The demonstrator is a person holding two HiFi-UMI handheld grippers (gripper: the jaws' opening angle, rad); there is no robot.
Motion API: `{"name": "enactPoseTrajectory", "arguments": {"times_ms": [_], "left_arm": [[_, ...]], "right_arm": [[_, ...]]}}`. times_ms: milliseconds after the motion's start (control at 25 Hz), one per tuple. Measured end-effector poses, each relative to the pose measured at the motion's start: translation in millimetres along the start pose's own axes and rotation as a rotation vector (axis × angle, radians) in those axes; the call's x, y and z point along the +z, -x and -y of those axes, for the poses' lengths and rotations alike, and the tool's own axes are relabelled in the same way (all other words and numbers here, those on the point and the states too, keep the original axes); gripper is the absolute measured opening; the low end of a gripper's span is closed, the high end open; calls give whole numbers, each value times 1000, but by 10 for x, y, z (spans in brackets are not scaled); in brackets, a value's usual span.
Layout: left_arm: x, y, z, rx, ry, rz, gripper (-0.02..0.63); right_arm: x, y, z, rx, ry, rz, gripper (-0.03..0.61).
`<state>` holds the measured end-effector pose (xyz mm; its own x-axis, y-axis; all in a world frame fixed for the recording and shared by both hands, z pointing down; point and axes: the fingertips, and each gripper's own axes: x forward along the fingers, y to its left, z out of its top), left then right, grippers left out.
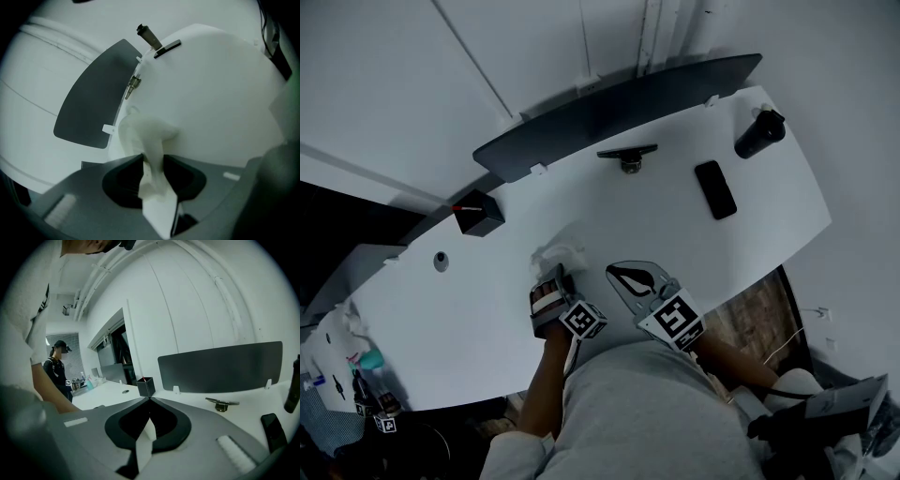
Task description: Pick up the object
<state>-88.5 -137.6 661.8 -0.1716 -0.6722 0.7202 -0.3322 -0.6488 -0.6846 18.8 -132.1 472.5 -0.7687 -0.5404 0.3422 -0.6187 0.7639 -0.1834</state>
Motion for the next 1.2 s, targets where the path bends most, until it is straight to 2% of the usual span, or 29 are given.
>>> {"name": "enactPoseTrajectory", "arguments": {"times_ms": [160,400,520,640,720,840,920,1000,1080,1160,1200], "left_arm": [[-15,89,-128,-7,92,47,109],[-84,226,-310,16,227,119,106],[-86,396,-461,33,327,181,106],[-41,666,-687,56,435,278,106],[7,911,-875,67,506,372,106],[149,1393,-1195,58,605,607,106],[231,1735,-1380,56,620,757,106],[215,1940,-1453,53,629,812,106],[162,2003,-1444,55,655,818,106],[116,2000,-1401,56,683,816,106],[103,2002,-1384,55,692,819,106]], "right_arm": [[-18,-7,-11,-4,-1,-8,2],[-18,-77,-77,12,5,-17,2],[7,-89,-117,14,9,-13,2],[-5,-78,-74,3,-2,-20,2],[11,-69,-25,-9,-4,-16,2],[67,-58,29,-17,3,-6,2],[116,-61,28,-18,9,4,2],[169,-77,-5,-14,11,17,2],[226,-93,-65,8,-1,38,2],[292,-95,-162,75,-67,77,2],[332,-88,-221,131,-133,101,2]]}}
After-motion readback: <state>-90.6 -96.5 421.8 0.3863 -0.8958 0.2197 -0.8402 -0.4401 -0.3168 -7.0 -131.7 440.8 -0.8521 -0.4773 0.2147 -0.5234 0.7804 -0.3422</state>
